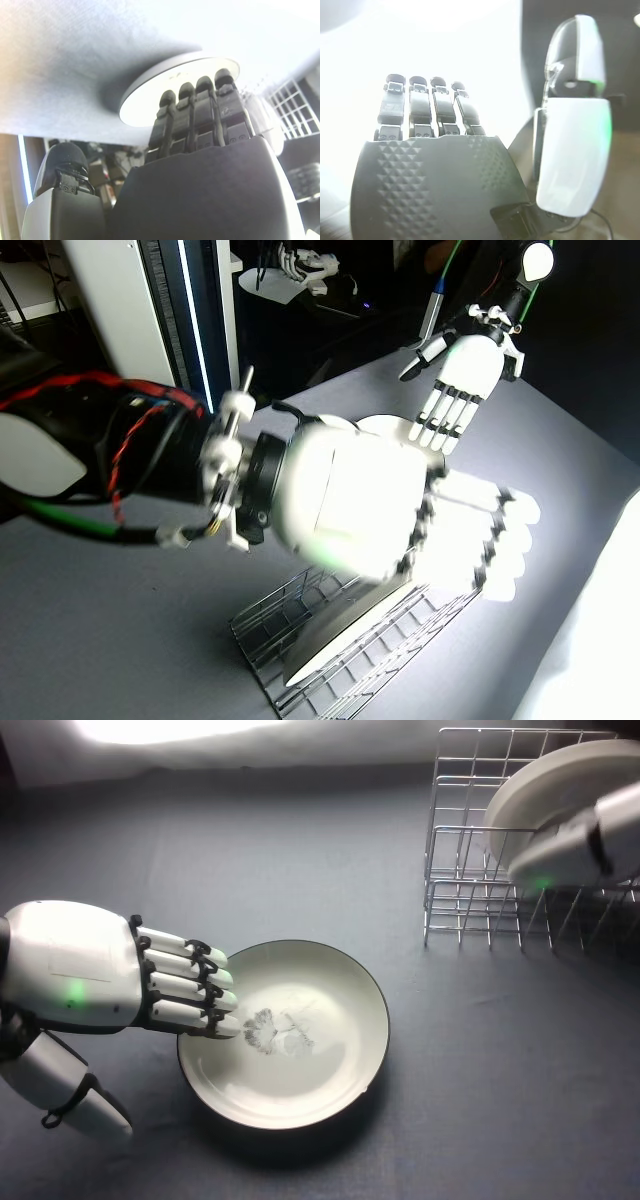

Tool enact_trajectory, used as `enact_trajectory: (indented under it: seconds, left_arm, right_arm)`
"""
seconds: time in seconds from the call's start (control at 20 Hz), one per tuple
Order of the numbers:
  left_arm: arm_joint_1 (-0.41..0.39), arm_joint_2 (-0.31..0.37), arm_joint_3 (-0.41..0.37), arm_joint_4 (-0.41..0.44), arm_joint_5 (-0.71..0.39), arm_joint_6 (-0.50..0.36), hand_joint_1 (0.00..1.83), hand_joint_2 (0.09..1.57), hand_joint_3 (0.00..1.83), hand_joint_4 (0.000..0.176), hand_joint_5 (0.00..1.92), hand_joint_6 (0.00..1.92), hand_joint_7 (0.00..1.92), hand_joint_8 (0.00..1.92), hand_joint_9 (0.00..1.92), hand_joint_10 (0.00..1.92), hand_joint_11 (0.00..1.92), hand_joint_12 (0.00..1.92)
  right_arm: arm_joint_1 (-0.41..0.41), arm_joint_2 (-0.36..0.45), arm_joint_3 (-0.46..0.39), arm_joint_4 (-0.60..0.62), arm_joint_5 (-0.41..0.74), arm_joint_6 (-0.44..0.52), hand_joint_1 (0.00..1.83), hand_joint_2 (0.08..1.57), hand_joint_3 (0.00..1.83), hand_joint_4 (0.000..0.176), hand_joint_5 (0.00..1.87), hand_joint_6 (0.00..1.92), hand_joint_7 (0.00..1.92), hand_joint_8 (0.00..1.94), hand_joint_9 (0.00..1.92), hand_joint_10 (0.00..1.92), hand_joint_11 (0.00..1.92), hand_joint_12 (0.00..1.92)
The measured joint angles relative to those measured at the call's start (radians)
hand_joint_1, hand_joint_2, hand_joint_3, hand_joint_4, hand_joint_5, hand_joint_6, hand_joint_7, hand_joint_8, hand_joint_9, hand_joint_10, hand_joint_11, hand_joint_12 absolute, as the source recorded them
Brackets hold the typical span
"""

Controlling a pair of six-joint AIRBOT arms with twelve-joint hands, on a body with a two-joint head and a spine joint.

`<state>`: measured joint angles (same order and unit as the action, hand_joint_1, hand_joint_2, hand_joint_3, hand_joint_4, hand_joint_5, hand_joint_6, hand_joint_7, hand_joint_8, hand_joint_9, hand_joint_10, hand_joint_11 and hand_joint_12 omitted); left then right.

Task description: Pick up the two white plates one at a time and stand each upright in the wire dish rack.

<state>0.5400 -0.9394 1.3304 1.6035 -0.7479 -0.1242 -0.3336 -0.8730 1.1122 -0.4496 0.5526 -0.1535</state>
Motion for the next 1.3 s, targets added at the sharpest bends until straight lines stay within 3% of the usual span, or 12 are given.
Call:
enact_trajectory:
  seconds: [0.25,0.35,0.4,0.6,0.85,0.9,1.15,1.3]
  left_arm:
    - [0.020,-0.006,0.000,-0.002,0.032,0.003,0.00,1.10,0.00,0.000,0.05,0.00,0.03,0.00,0.01,0.00,0.01,0.02]
    - [0.030,-0.006,0.000,-0.007,0.034,0.004,0.00,1.10,0.00,0.000,0.05,0.00,0.04,0.00,0.02,0.00,0.02,0.02]
    - [0.039,-0.006,0.000,-0.008,0.035,0.004,0.00,1.10,0.00,0.000,0.05,0.00,0.04,0.00,0.01,0.00,0.01,0.02]
    - [0.084,-0.019,0.011,-0.029,0.049,0.004,0.00,1.10,0.00,0.000,0.05,0.00,0.04,0.00,0.02,0.01,0.02,0.03]
    - [0.140,-0.021,0.016,-0.065,0.048,-0.013,0.00,1.10,0.00,0.000,0.05,0.00,0.04,0.00,0.02,0.00,0.00,0.01]
    - [0.145,-0.021,0.016,-0.068,0.047,-0.016,0.00,1.09,0.00,0.000,0.04,0.00,0.04,0.00,0.01,0.00,0.00,0.00]
    - [0.151,-0.023,0.020,-0.074,0.044,-0.016,0.00,1.09,0.00,0.000,0.06,0.01,0.05,0.00,0.02,0.00,0.01,0.00]
    - [0.151,-0.023,0.020,-0.074,0.044,-0.019,0.00,1.09,0.00,0.000,0.07,0.01,0.05,0.00,0.03,0.01,0.02,0.01]
  right_arm:
    - [0.000,-0.001,-0.063,-0.271,0.050,0.000,1.20,0.86,0.03,0.000,0.00,0.00,0.00,0.00,0.00,0.00,0.05,0.02]
    - [0.000,-0.001,-0.084,-0.360,0.063,0.000,1.34,0.96,0.00,0.000,0.03,0.00,0.02,0.00,0.02,0.00,0.00,0.44]
    - [0.000,-0.001,-0.095,-0.424,0.063,-0.001,1.39,0.97,0.00,0.000,0.04,0.00,0.02,0.00,0.03,0.00,0.00,0.55]
    - [0.000,-0.004,-0.129,-0.531,0.072,-0.001,1.65,1.03,0.01,0.000,0.03,0.01,0.00,0.00,0.01,0.00,0.00,0.47]
    - [0.000,-0.004,-0.156,-0.577,0.071,-0.001,1.61,1.04,0.01,0.000,0.07,0.01,0.03,0.01,0.06,0.01,0.00,0.60]
    - [0.000,-0.004,-0.165,-0.582,0.068,-0.001,1.62,1.05,0.00,0.000,0.12,0.01,0.10,0.01,0.10,0.01,0.00,0.75]
    - [-0.034,-0.025,-0.188,-0.616,0.021,-0.002,1.57,1.06,0.00,0.000,0.09,0.00,0.08,0.00,0.07,0.00,0.00,0.60]
    - [-0.057,-0.053,-0.188,-0.617,-0.023,-0.001,1.51,1.06,0.00,0.000,0.11,0.00,0.08,0.00,0.05,0.00,0.00,0.62]
